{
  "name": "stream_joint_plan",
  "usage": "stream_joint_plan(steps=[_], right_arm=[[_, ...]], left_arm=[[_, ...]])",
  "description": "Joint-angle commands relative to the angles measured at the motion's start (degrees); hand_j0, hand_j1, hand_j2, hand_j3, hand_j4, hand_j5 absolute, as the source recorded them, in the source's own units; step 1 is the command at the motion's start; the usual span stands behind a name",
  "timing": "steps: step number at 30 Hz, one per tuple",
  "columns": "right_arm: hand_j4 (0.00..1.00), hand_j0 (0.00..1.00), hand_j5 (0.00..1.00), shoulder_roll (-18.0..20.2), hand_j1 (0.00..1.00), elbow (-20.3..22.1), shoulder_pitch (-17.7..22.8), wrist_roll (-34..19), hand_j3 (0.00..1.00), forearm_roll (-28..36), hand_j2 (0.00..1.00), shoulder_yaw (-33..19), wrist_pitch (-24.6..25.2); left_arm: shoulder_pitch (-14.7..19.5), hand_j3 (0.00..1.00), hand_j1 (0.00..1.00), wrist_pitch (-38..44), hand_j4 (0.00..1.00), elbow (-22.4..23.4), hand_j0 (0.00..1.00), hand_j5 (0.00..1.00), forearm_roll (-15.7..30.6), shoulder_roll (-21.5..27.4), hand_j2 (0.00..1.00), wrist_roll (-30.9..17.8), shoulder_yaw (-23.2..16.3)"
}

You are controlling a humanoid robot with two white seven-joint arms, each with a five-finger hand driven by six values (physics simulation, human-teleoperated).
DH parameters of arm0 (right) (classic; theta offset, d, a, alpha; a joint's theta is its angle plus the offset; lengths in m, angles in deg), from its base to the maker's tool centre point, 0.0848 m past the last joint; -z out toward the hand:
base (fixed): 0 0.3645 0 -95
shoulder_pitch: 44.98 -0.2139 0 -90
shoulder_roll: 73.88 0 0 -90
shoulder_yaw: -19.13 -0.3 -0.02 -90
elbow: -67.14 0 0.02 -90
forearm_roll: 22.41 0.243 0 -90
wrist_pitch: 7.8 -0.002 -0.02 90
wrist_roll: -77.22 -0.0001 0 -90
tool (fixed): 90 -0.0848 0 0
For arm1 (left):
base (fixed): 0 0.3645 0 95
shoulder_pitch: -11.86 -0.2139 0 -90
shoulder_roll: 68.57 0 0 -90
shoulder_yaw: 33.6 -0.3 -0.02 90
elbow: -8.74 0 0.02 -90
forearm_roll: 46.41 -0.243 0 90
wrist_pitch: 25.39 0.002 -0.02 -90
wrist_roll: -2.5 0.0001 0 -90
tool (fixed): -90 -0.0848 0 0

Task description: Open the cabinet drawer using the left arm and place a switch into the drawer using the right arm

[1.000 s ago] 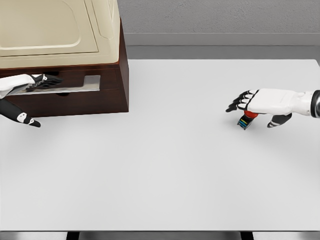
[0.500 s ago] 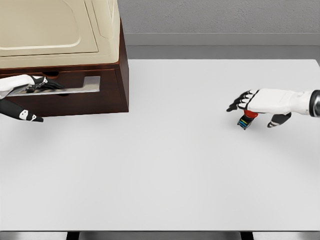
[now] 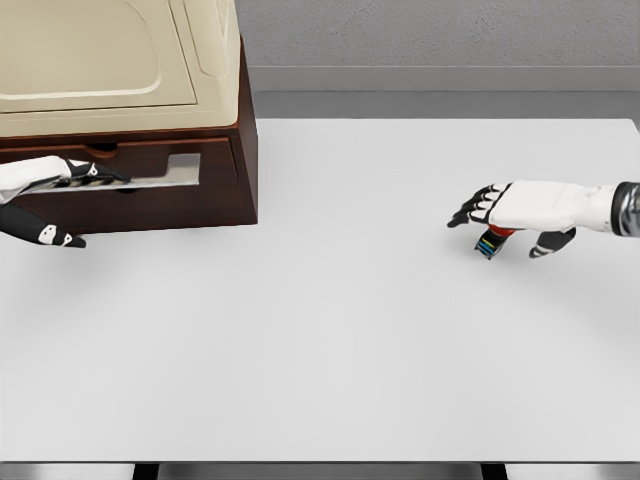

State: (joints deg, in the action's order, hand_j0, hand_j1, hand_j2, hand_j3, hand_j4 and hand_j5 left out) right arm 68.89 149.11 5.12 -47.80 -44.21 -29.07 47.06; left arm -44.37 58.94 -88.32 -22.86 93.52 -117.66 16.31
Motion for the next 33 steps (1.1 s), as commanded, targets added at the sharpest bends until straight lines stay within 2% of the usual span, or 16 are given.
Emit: stream_joint_plan(steps=[1,4,12,33], right_arm=[[1.0,1.0,1.0,0.0,1.0,-0.2,-0.1,0.0,1.0,0.2,1.0,0.0,0.1],[1.0,1.0,1.0,0.0,1.0,-0.4,-0.3,0.0,1.0,0.2,1.0,0.0,0.1],[1.0,1.0,1.0,0.1,1.0,-0.4,-0.3,0.0,1.0,0.2,1.0,0.0,0.1],[1.0,1.0,1.0,0.0,1.0,-2.2,-0.4,0.0,1.0,-0.4,1.0,-0.2,0.1]], left_arm=[[0.0,0.83,0.83,-1.4,0.83,-2.3,0.83,0.83,4.5,-0.3,0.83,-3.1,-2.6],[0.0,0.84,0.84,-2.1,0.84,-2.7,0.84,0.84,4.7,0.1,0.84,-4.8,-2.6],[0.0,0.84,0.84,-5.1,0.84,-3.2,0.84,0.84,8.4,2.8,0.84,-4.8,-2.6],[0.0,0.84,0.84,-7.8,0.84,-3.9,0.84,0.84,11.9,5.2,0.84,-4.8,-2.7]])
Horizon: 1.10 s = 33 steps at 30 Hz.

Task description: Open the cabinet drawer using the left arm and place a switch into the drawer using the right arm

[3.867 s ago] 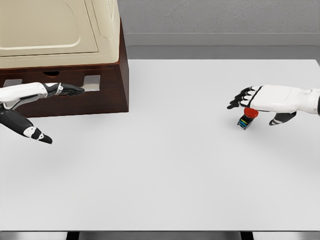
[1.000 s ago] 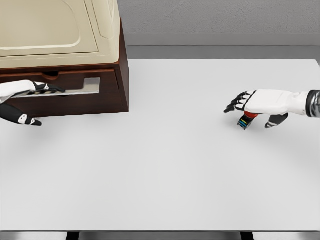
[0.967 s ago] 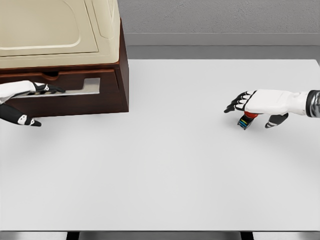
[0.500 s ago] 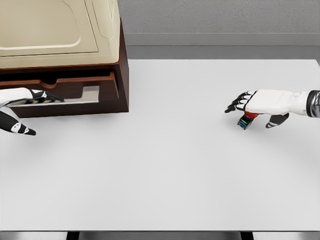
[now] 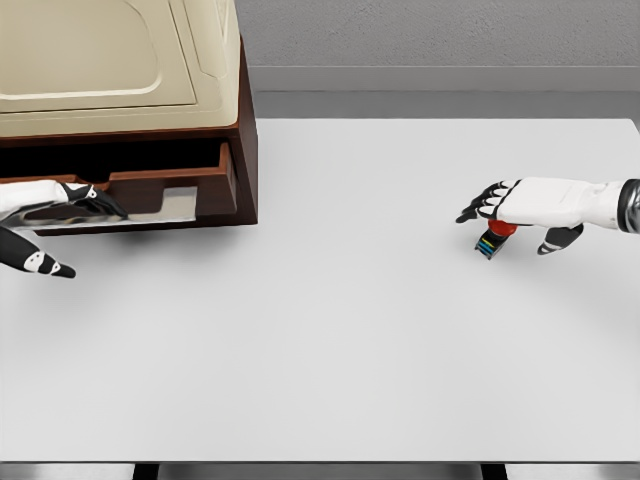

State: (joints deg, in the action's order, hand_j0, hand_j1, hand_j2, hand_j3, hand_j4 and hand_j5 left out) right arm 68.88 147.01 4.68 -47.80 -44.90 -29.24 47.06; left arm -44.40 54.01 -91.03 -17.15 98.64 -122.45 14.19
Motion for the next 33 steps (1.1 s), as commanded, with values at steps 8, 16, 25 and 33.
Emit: stream_joint_plan(steps=[8,16,25,33], right_arm=[[1.0,1.0,1.0,0.0,1.0,-0.1,-0.1,0.0,1.0,0.3,1.0,-0.1,0.1],[1.0,1.0,1.0,-0.2,1.0,0.0,-0.3,0.0,1.0,0.3,1.0,0.1,0.1],[1.0,1.0,1.0,-0.5,1.0,0.0,-0.3,0.0,1.0,0.3,1.0,0.2,0.1],[0.98,0.98,0.98,-0.6,0.98,0.0,-0.3,0.0,0.98,0.3,0.98,0.3,0.1]], left_arm=[[0.0,0.85,0.85,-7.8,0.85,-1.2,0.85,0.85,9.5,3.4,0.85,0.0,-2.3],[0.0,0.85,0.85,-11.5,0.85,-1.2,0.85,0.85,11.7,5.8,0.85,0.0,-3.8],[0.0,0.85,0.85,-15.6,0.85,-1.2,0.85,0.85,12.6,8.0,0.85,0.0,-5.9],[0.0,0.92,0.92,-18.0,0.92,-1.2,0.92,0.92,13.3,9.1,0.92,0.0,-6.0]])
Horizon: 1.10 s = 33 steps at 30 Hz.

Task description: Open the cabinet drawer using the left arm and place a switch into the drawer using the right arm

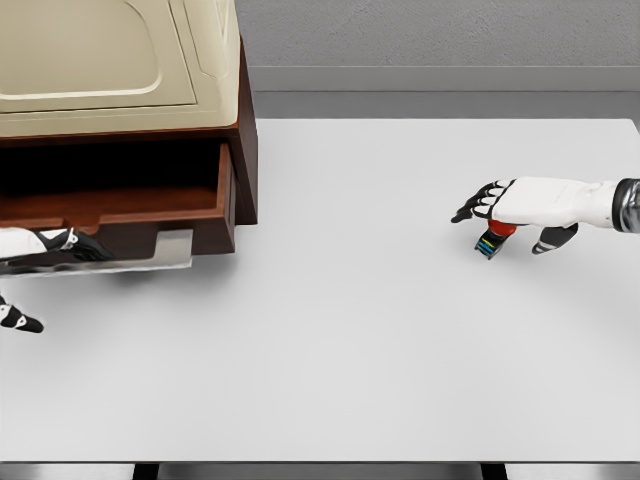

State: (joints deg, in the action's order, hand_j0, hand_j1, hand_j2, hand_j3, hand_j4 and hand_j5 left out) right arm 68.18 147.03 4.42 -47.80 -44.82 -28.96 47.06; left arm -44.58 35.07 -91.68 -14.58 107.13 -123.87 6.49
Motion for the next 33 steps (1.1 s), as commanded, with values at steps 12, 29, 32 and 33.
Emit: stream_joint_plan(steps=[12,29,32,33], right_arm=[[0.87,0.87,0.87,-0.1,0.87,-1.0,0.0,0.0,0.87,0.2,0.87,0.4,0.1],[0.87,0.87,0.87,-0.4,0.87,-2.1,-0.4,0.0,0.87,0.0,0.87,1.1,0.1],[0.87,0.87,0.87,-0.4,0.87,-2.1,-0.4,0.0,0.87,0.0,0.87,1.2,0.1],[0.87,0.87,0.87,-0.4,0.87,-2.2,-0.4,0.0,0.87,0.0,0.87,1.2,0.1]], left_arm=[[0.2,1.0,1.0,-0.9,1.0,-0.6,1.0,1.0,11.0,1.7,1.0,1.4,1.8],[0.7,1.0,1.0,-5.5,1.0,-0.3,1.0,1.0,15.2,4.7,1.0,1.4,4.0],[0.8,1.0,1.0,-5.5,1.0,0.7,1.0,1.0,16.3,4.7,1.0,1.4,5.4],[0.8,1.0,1.0,-5.5,1.0,1.0,1.0,1.0,16.5,4.8,1.0,1.4,6.0]])
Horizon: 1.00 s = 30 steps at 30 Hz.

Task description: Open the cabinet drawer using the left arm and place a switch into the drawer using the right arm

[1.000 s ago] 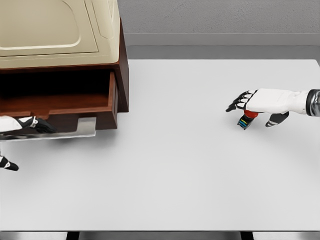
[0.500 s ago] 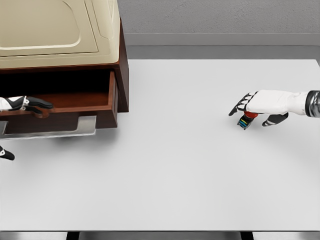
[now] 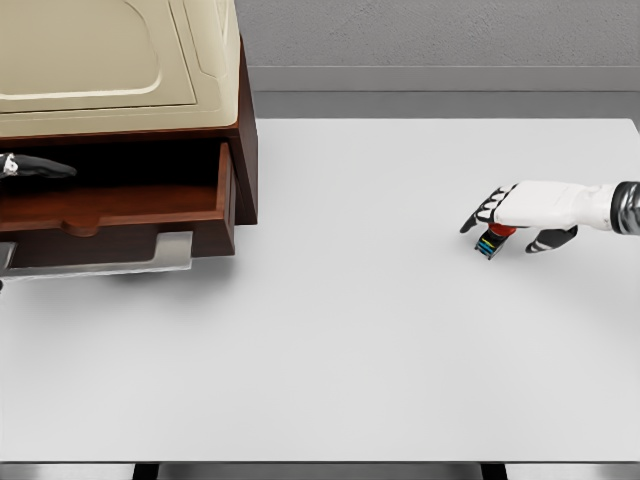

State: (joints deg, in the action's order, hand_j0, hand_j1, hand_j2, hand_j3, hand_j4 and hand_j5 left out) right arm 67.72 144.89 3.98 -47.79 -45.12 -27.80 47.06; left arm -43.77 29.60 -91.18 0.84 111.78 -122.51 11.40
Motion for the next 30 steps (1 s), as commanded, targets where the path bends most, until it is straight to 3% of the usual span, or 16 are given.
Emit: stream_joint_plan(steps=[1,10,20,23,30], right_arm=[[0.87,0.87,0.87,0.0,0.87,0.0,0.0,0.0,0.87,0.2,0.87,0.0,0.1],[0.78,0.78,0.78,0.0,0.78,-0.1,-0.1,0.0,0.78,0.0,0.78,0.1,0.1],[0.79,0.79,0.79,0.0,0.79,-0.1,-0.1,0.0,0.79,0.0,0.79,0.1,0.1],[0.67,0.67,0.67,0.0,0.67,-0.1,-0.1,0.0,0.67,0.1,0.67,0.0,0.1],[0.66,0.66,0.66,0.0,0.66,-0.1,-0.1,0.0,0.66,0.1,0.66,0.1,0.1]], left_arm=[[0.0,1.0,1.0,0.0,1.0,1.1,1.0,1.0,1.9,0.4,1.0,0.0,1.2],[0.7,1.0,1.0,0.0,1.0,4.5,1.0,1.0,3.8,1.4,1.0,0.0,2.3],[0.6,1.0,1.0,0.0,1.0,4.2,1.0,1.0,3.4,0.5,1.0,0.0,1.8],[0.6,1.0,1.0,0.0,1.0,4.2,1.0,1.0,3.4,0.6,1.0,0.0,1.8],[0.6,1.0,1.0,0.0,1.0,4.2,1.0,1.0,3.5,0.5,1.0,0.0,1.8]])
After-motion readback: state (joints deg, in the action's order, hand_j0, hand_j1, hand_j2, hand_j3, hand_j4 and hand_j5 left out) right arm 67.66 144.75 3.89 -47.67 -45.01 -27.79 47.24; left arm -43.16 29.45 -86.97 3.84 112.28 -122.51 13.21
